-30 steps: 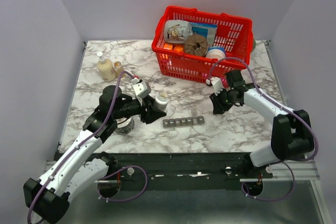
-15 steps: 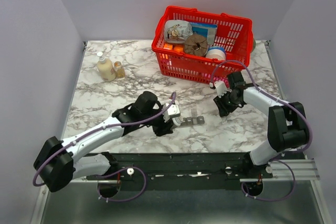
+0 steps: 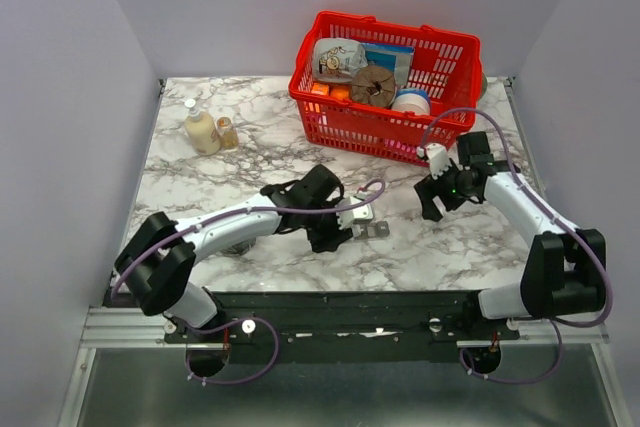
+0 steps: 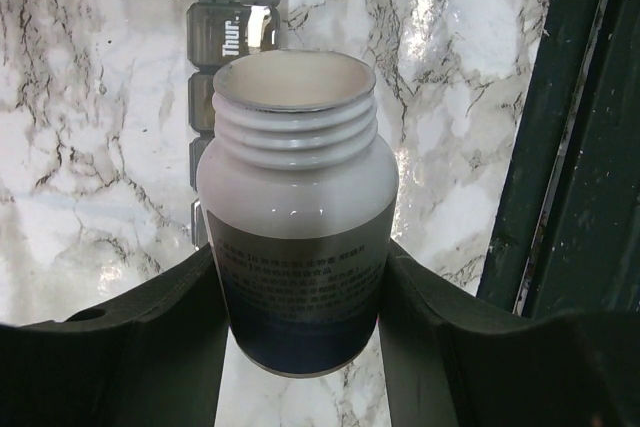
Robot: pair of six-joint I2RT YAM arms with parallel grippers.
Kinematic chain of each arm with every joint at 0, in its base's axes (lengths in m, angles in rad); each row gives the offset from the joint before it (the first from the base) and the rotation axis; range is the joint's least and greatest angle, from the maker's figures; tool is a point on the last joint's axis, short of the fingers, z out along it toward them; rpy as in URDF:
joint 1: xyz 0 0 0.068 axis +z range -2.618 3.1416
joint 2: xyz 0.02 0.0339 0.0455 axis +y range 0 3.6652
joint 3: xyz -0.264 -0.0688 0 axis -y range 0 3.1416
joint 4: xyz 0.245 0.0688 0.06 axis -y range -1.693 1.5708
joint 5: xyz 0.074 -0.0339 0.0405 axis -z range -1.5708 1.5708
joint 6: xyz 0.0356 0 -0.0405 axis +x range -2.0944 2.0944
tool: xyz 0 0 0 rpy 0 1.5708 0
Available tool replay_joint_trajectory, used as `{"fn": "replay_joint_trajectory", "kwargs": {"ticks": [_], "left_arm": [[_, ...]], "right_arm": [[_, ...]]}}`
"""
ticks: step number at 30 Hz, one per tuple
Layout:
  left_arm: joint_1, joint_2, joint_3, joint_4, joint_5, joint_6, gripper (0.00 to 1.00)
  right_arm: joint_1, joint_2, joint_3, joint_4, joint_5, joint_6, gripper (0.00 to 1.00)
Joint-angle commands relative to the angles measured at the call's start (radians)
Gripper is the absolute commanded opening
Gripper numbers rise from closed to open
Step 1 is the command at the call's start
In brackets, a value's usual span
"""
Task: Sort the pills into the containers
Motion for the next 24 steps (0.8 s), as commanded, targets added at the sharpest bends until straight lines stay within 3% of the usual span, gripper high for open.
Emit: {"fn": "replay_joint_trajectory", "kwargs": {"ticks": [1, 7, 12, 24], "left_arm": [[-0.032, 0.100, 0.110, -0.112, -0.061, 0.007, 0.00], [-0.069, 0.216, 0.247, -0.213, -0.099, -0.019, 0.00], [-0.090, 0.307, 0.354, -0.334, -0.157, -0.042, 0.00], [-0.119, 0.408, 0.494, -0.445, -0.242, -0.086, 0.00]], "right_arm": [[-0.109, -0.068, 0.007, -0.023, -0.015, -0.031, 0.92], [-0.240, -0.122, -0.001, -0.024, -0.065, -0.040, 0.94], [-0.255, -0.138, 0.002, -0.034, -0.087, -0.046, 0.94], [-0.272, -0.155, 0.003, -0.057, -0.142, -0.058, 0.94]]}}
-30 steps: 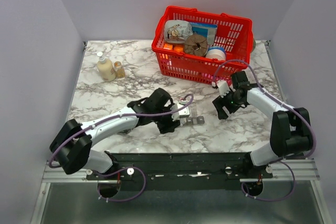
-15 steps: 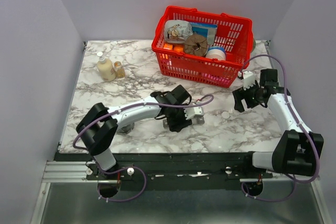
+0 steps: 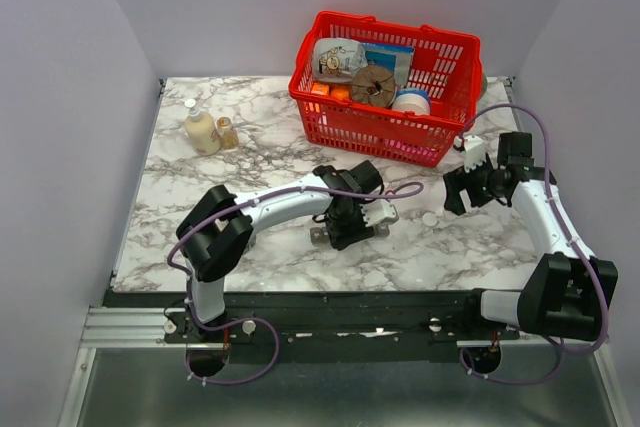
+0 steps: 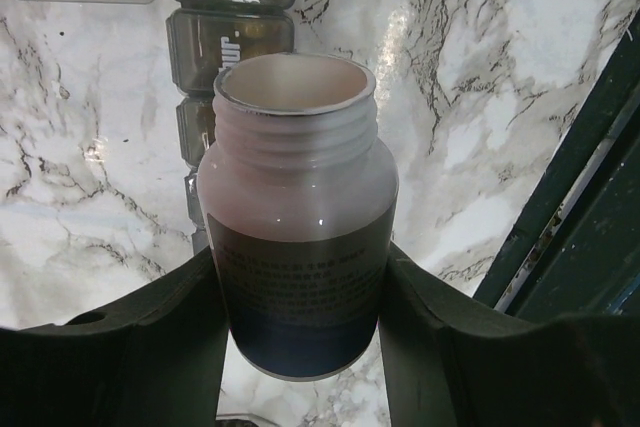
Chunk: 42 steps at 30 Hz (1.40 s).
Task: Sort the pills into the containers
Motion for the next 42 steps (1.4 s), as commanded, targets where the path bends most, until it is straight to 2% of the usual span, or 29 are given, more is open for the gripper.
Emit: {"fn": "replay_joint_trajectory", "kwargs": {"ticks": [1, 19, 29, 42], "left_arm": [[-0.018, 0.037, 0.077, -0.066, -0.060, -0.029, 0.00], [-0.067, 0.200, 0.306, -0.258, -0.214, -0.074, 0.00], [-0.088, 0.238, 0.343, -0.301, -0.245, -0.077, 0.00], [-0.122, 0.300, 0.419, -0.359, -0.356, -0.102, 0.00]], "right_arm": [[-0.010, -0.022, 0.002, -0.026, -0.049, -0.016, 0.94], [-0.030, -0.040, 0.003, -0.043, -0.089, -0.025, 0.94], [-0.036, -0.037, 0.005, -0.052, -0.108, -0.032, 0.94], [-0.042, -0.039, 0.007, -0.063, -0.123, -0.038, 0.94]]}}
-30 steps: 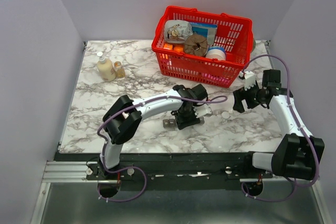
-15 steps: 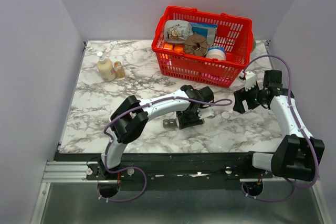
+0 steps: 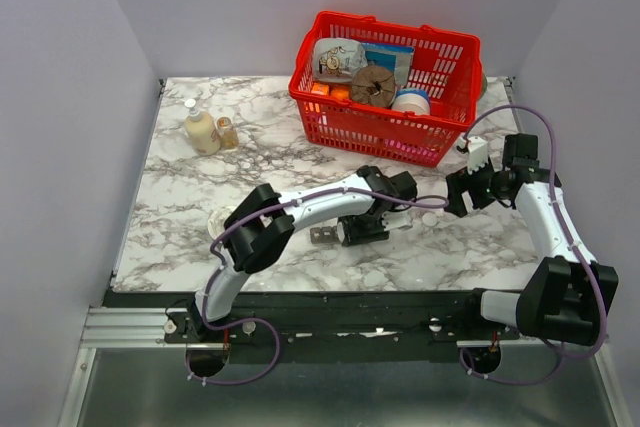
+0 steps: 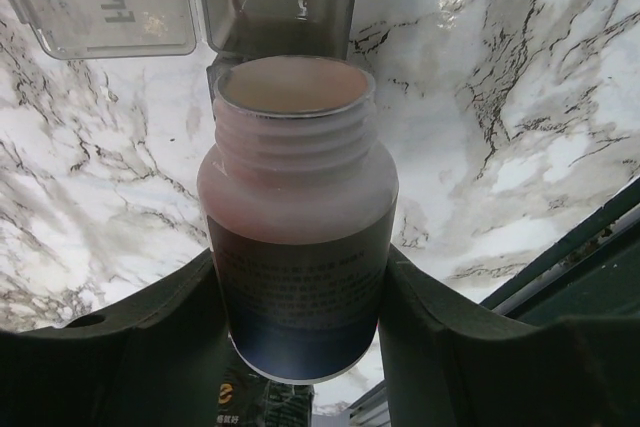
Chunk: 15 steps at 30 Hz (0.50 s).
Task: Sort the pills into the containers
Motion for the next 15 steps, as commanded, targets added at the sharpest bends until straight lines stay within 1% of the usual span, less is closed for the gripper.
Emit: {"fn": "replay_joint_trajectory", "kwargs": {"ticks": [1, 4, 15], "left_arm": [[-0.017, 0.023, 0.043, -0.045, -0.089, -0.025, 0.00], [-0.026, 0.031, 0.050, -0.050, -0.132, -0.029, 0.00], [-0.057, 0.051, 0.061, -0.045, -0.209, -0.023, 0.00]], "right_arm": [[-0.010, -0.019, 0.007, -0.024, -0.039, -0.015, 0.94], [-0.012, -0.019, 0.005, -0.026, -0.041, -0.015, 0.94], [-0.016, -0.018, 0.007, -0.032, -0.048, -0.019, 0.94]]}}
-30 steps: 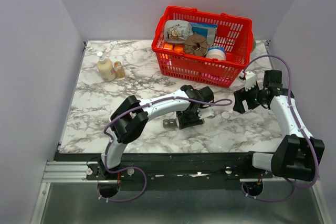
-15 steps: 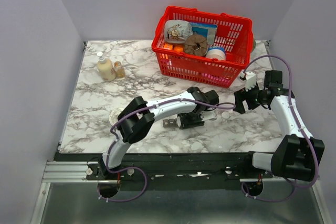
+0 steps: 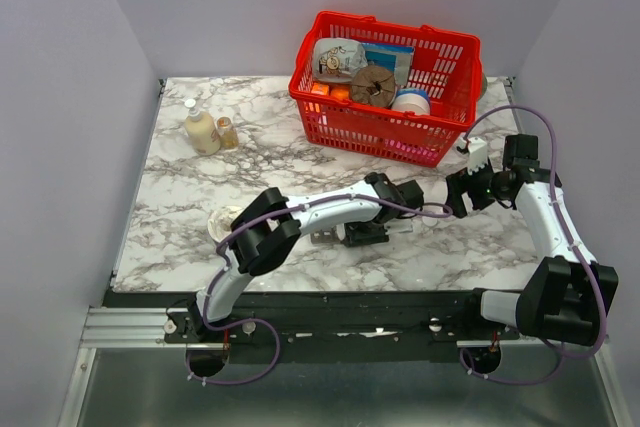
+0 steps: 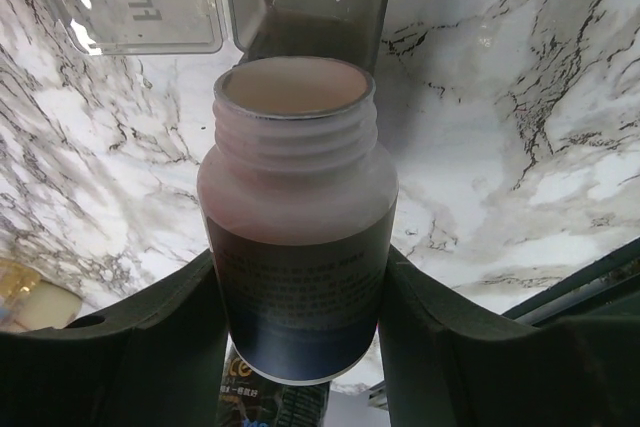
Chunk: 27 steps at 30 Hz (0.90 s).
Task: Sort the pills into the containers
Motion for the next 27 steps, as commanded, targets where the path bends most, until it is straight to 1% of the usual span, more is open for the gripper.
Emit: {"fn": "replay_joint_trajectory", "kwargs": {"ticks": [1, 8, 27], "left_arm": [[-0.017, 0.018, 0.034, -0.019, -0.083, -0.002, 0.00], [-0.036, 0.017, 0.030, -0.011, -0.140, 0.024, 0.00], [-0.071, 0.004, -0.009, 0.012, -0.212, 0.091, 0.00]], "right_arm": [[-0.013, -0.018, 0.007, -0.017, -0.029, -0.018, 0.94], [-0.014, -0.016, 0.008, -0.020, -0.035, -0.021, 0.94], [-0.020, -0.012, 0.008, -0.026, -0.043, -0.026, 0.94]]}}
